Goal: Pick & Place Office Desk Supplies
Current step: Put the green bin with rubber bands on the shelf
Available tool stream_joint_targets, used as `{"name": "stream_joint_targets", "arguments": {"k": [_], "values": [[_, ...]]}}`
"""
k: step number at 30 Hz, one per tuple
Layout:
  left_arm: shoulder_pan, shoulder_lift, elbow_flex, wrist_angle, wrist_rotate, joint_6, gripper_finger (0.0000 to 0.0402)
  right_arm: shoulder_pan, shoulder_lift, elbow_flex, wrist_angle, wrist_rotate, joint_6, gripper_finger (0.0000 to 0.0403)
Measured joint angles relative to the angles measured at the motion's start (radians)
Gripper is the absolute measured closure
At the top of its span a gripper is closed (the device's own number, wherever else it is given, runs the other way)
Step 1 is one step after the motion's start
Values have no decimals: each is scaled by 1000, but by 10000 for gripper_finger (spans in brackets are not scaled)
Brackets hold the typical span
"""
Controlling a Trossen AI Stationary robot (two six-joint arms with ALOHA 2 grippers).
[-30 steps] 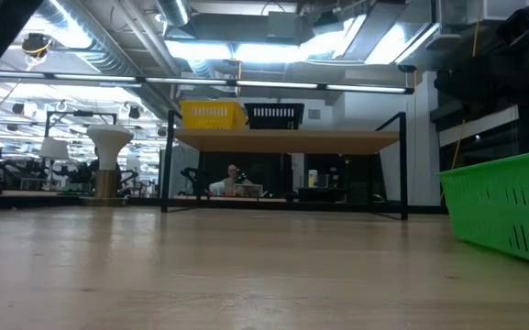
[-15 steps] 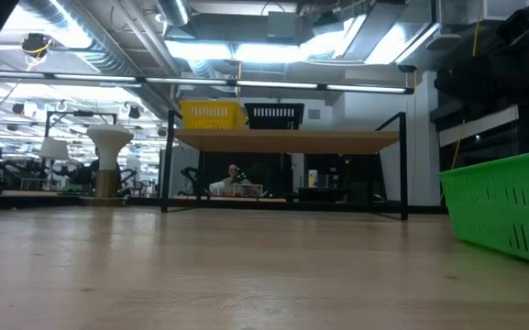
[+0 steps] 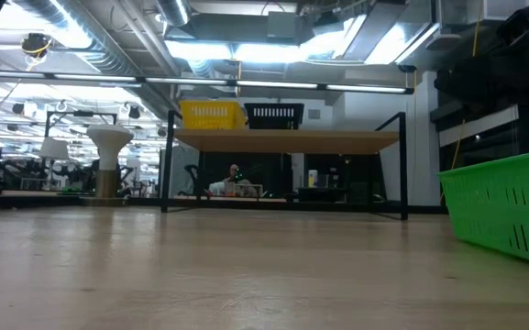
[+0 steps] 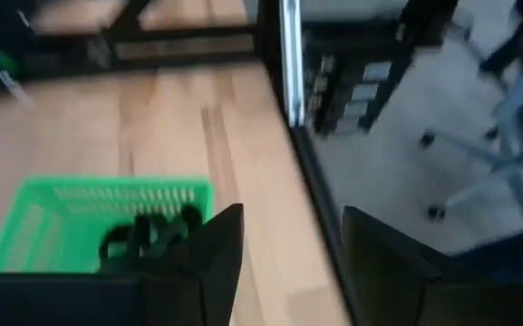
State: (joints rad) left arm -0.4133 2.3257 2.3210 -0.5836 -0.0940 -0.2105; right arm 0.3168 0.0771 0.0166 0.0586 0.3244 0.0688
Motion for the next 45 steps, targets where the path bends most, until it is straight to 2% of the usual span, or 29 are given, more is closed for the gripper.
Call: {"name": "stream_joint_targets", "arguments": {"k": [5, 8, 14, 23, 26, 31, 35, 39, 42, 45], "values": [[4, -75, 2, -3, -53, 10, 219, 0, 0, 0, 0, 0, 0, 184], [34, -154, 2, -70, -101, 21, 219, 0, 0, 0, 0, 0, 0, 184], [92, -378, 4, -192, -278, 46, 219, 0, 0, 0, 0, 0, 0, 184], [108, -668, 5, -208, -522, 106, 219, 0, 0, 0, 0, 0, -3, 184], [86, -734, 5, -244, -599, 116, 219, -2, 0, 0, 0, 28, -209, 184], [40, -809, -24, -381, -686, -6, 219, -2, 0, 0, 1, 42, -503, 184], [-22, -826, -130, -445, -799, -128, 219, -2, 0, 0, 5, 42, -586, 184], [-67, -856, -332, -415, -900, -269, 219, -1, 0, 0, 34, 0, -474, 184], [-82, -921, -530, -273, -891, -333, 219, -1, 0, 0, 82, 0, -281, 184], [-85, -992, -749, -3, -770, -319, 219, -1, 0, 0, 137, 0, -140, 184]]}}
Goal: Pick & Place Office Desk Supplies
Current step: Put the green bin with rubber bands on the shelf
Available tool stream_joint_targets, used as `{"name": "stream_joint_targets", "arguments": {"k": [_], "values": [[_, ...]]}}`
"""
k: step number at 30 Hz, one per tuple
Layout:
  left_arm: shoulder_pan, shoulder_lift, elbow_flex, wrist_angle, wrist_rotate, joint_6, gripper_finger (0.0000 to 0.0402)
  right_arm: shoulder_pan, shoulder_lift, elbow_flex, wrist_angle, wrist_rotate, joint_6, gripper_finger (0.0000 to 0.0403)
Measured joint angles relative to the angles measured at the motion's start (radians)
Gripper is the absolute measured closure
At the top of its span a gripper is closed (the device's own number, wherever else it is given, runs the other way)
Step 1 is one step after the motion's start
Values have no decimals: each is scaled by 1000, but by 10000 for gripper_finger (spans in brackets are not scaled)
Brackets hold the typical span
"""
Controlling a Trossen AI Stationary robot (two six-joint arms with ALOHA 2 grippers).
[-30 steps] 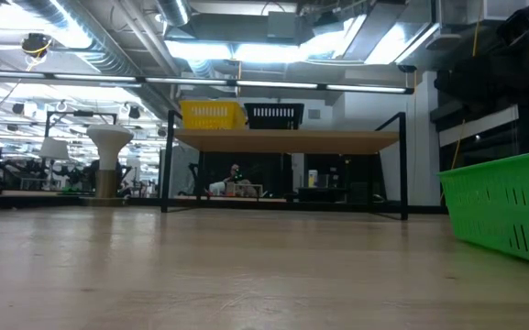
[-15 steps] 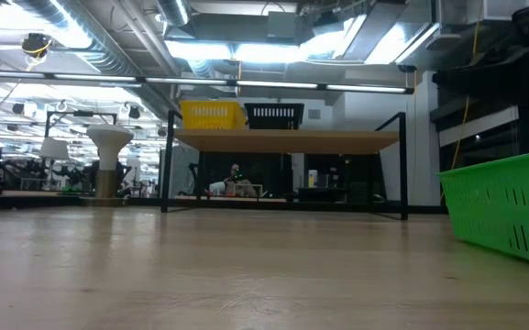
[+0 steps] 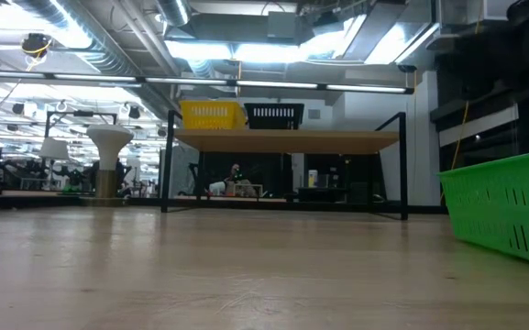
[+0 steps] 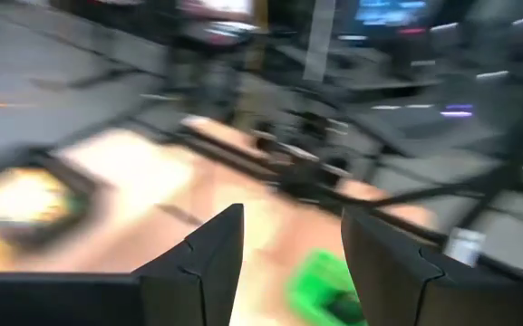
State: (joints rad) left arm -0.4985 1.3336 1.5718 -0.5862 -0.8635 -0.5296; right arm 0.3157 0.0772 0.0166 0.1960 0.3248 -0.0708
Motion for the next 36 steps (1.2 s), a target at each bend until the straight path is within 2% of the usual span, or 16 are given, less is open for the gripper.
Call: {"name": "stream_joint_targets", "arguments": {"k": [5, 7, 10, 15, 20, 23, 25, 28, 33, 36], "values": [[3, -75, -338, 491, 258, 72, 220, 0, 0, 0, 23, 23, 32, 184], [3, -98, -445, 602, 310, 77, 220, 0, 0, 0, 34, 18, 44, 184], [3, -140, -562, 678, 356, 93, 220, 0, 0, 0, 54, -28, 60, 184], [-4, -322, -668, 686, 395, 165, 242, 0, 0, 0, 152, -60, 89, 184], [-65, -582, -685, 639, 392, 306, 271, 0, 0, 0, 220, -31, 72, 184], [-116, -707, -684, 498, 377, 317, 272, 0, 0, 0, 220, 17, 77, 184], [-147, -773, -684, 383, 336, 305, 267, 0, 0, 0, 219, 23, 90, 184], [-176, -841, -687, 285, 337, 297, 259, 0, 0, 0, 219, 24, 128, 184], [-188, -967, -801, 306, 392, 314, 252, 0, 0, 0, 219, 24, 189, 184], [-188, -1087, -946, 433, 415, 289, 253, 0, 0, 0, 222, 27, 194, 184]]}}
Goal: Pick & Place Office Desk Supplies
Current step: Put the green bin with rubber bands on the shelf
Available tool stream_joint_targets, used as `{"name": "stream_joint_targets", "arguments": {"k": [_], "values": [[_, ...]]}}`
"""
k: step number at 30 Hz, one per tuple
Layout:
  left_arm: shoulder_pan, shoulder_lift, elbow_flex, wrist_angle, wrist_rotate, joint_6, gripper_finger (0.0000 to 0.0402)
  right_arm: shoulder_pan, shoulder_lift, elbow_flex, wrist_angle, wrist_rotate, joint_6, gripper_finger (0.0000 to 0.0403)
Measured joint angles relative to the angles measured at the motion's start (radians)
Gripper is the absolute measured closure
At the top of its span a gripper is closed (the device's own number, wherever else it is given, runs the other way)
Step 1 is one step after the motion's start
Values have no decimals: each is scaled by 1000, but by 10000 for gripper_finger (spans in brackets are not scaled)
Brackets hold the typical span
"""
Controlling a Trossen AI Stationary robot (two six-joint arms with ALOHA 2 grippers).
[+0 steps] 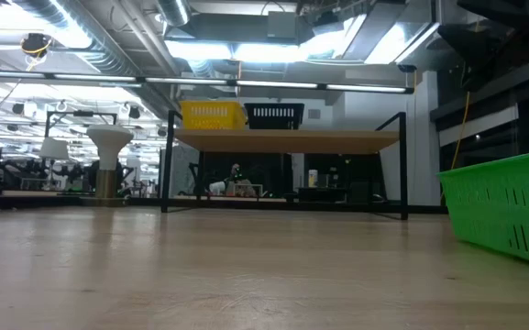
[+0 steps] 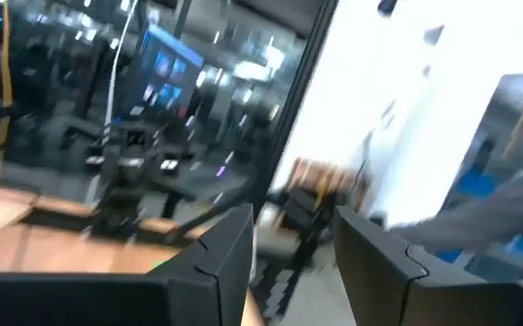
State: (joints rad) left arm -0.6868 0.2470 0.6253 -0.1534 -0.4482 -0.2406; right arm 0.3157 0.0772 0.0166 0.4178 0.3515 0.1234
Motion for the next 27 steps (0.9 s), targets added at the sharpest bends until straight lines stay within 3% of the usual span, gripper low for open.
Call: {"name": "stream_joint_targets", "arguments": {"k": [6, 14, 19, 24, 27], "values": [[0, -244, -226, 136, -3, -15, 259, 0, 0, 0, 8, 0, -1, 184], [2, -246, -354, 147, -47, -118, 269, 0, 17, 0, 7, -2, -4, 184], [1, -247, -472, 183, -2, -189, 278, 0, 36, 0, 2, -4, -4, 184], [1, -246, -603, 228, 50, -368, 295, 0, 46, 0, 2, -40, 2, 184], [1, -210, -607, 218, 52, -401, 306, 0, 48, 0, 2, -56, 3, 184]]}}
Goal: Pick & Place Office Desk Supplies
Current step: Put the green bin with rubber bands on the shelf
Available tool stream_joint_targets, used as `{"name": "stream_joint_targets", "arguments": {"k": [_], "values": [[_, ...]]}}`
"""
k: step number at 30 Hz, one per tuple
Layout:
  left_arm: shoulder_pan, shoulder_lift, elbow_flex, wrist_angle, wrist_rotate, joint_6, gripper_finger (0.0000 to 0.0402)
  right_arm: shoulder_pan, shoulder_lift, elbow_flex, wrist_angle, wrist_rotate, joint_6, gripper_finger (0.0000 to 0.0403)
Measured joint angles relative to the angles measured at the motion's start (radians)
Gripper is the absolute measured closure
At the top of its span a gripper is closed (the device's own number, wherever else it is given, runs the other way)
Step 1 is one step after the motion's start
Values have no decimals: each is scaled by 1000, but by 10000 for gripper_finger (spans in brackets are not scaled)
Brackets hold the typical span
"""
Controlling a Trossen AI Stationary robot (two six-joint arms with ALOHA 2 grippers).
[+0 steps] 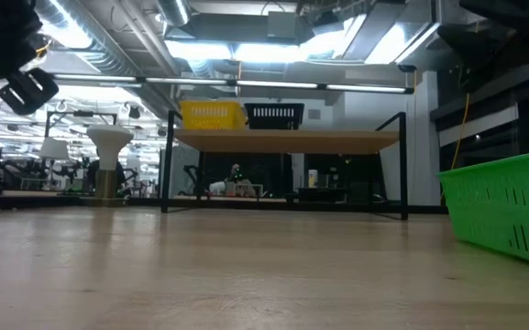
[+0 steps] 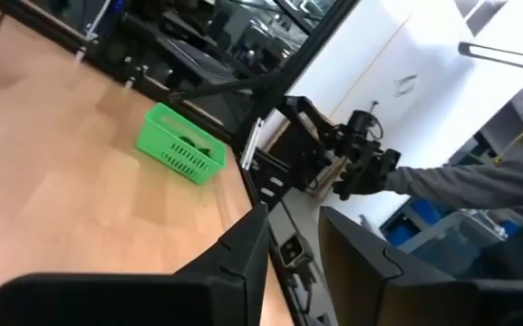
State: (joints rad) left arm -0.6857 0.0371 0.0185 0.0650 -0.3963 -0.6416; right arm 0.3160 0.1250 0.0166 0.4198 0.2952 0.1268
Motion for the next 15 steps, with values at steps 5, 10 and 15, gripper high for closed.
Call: {"name": "stream_joint_targets", "arguments": {"k": [5, 10, 15], "values": [[0, 49, -1, -2, -20, -14, 318, 0, 5, 0, 8, 0, 3, 184], [0, 91, -2, -12, 73, 69, 323, 0, 9, 0, 66, 0, 108, 184], [0, 121, -2, -24, 214, 215, 321, 2, 54, 0, -17, 44, 274, 184]]}}
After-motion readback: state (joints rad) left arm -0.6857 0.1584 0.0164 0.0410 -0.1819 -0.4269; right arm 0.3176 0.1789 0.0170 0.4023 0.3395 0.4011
